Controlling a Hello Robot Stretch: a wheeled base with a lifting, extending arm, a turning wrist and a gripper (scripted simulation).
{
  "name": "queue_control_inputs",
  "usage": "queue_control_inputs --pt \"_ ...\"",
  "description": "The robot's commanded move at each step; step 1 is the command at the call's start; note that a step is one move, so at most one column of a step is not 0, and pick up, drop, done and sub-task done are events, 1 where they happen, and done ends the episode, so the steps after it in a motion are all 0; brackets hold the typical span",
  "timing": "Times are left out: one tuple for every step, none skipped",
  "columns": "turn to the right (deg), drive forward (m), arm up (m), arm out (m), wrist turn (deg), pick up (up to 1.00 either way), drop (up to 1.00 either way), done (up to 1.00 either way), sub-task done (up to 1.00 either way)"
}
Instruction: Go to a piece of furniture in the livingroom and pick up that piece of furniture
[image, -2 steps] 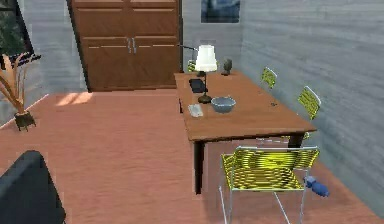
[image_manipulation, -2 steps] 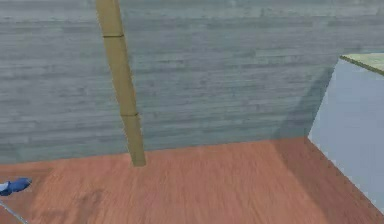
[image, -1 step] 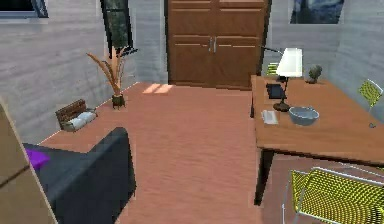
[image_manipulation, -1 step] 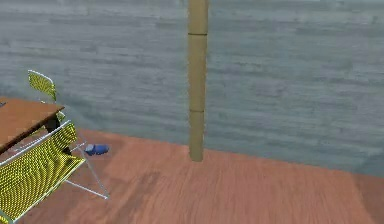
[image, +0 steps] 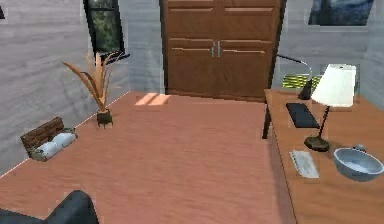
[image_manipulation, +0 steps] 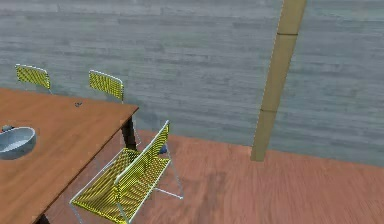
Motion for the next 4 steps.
queue_control_inputs --pt "9.0 0.00 0.00 0.00 0.0 0.00 0.00 0.00 0.00" --pt "3.0 0.00 0.00 0.00 0.0 0.00 0.00 0.00 0.00" --pt "0.0 0.45 0.00 0.00 0.0 0.00 0.00 0.00 0.00" --pt "0.0 0.95 0.00 0.00 0.0 0.00 0.00 0.00 0.00"
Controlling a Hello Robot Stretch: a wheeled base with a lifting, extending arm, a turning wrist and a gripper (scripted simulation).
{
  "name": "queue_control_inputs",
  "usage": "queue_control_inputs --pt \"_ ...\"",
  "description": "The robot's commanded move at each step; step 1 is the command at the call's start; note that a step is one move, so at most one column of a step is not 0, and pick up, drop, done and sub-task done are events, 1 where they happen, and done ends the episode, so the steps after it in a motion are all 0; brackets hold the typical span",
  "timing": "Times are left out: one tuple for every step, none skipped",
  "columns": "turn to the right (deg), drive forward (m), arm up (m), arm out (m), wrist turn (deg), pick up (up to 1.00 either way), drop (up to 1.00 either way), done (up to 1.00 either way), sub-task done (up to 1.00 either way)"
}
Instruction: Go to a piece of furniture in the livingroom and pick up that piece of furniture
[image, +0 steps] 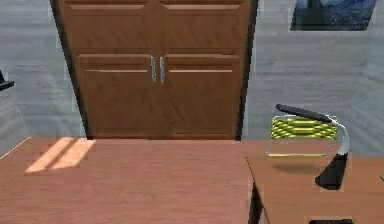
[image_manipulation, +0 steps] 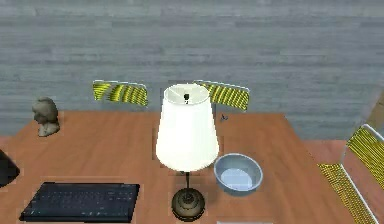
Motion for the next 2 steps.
queue_control_inputs --pt "-45.0 0.00 0.00 0.00 0.0 0.00 0.00 0.00 0.00" --pt "45.0 0.00 0.00 0.00 0.0 0.00 0.00 0.00 0.00"
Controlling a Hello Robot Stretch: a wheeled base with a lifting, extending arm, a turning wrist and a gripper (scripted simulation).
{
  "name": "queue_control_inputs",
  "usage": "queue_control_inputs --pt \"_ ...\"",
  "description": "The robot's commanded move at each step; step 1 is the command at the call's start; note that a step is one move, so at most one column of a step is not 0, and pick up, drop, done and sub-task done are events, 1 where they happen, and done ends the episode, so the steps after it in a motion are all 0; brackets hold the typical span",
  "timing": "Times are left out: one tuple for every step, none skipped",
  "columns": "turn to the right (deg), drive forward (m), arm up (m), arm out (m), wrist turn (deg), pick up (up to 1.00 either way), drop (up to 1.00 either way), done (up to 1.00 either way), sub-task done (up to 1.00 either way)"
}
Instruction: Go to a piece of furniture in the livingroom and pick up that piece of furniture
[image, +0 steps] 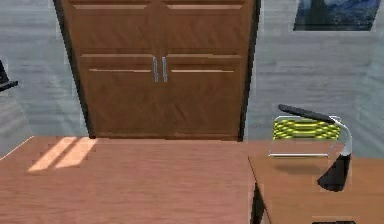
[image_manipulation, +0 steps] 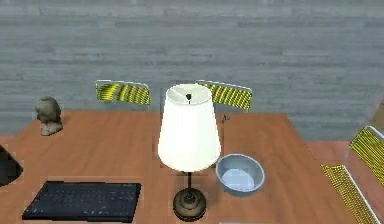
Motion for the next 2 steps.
queue_control_inputs --pt "0.0 0.55 0.00 0.00 0.0 0.00 0.00 0.00 0.00" --pt "-21.0 0.00 0.00 0.00 0.0 0.00 0.00 0.00 0.00"
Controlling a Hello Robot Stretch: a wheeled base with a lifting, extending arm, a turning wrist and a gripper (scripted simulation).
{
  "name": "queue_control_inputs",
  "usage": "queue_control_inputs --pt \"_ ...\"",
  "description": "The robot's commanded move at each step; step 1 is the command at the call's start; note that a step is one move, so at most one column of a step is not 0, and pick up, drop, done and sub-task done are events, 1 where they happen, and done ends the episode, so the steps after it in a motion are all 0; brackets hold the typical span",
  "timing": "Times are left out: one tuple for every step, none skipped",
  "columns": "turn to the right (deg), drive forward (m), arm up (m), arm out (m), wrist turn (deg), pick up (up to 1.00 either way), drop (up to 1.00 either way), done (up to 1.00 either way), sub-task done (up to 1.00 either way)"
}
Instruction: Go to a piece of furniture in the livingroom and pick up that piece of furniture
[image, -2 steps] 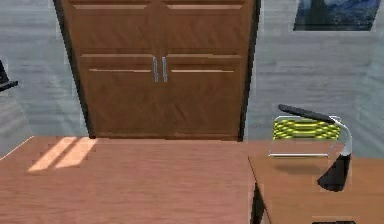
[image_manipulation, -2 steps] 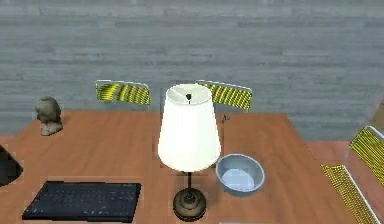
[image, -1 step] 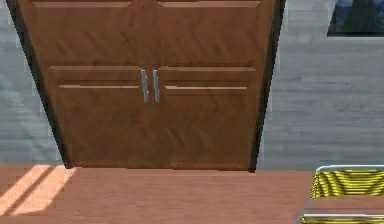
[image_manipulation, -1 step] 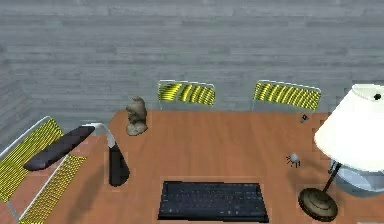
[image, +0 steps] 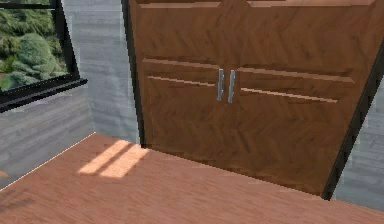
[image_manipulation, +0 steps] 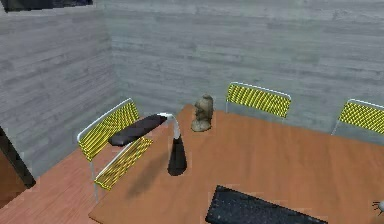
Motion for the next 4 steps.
queue_control_inputs --pt "0.0 0.00 0.50 0.00 0.0 0.00 0.00 0.00 0.00" --pt "0.0 0.00 0.38 0.00 0.0 0.00 0.00 0.00 0.00" --pt "0.0 0.00 0.00 0.18 0.0 0.00 0.00 0.00 0.00" --pt "0.0 0.00 0.00 0.00 45.0 0.00 0.00 0.00 0.00"
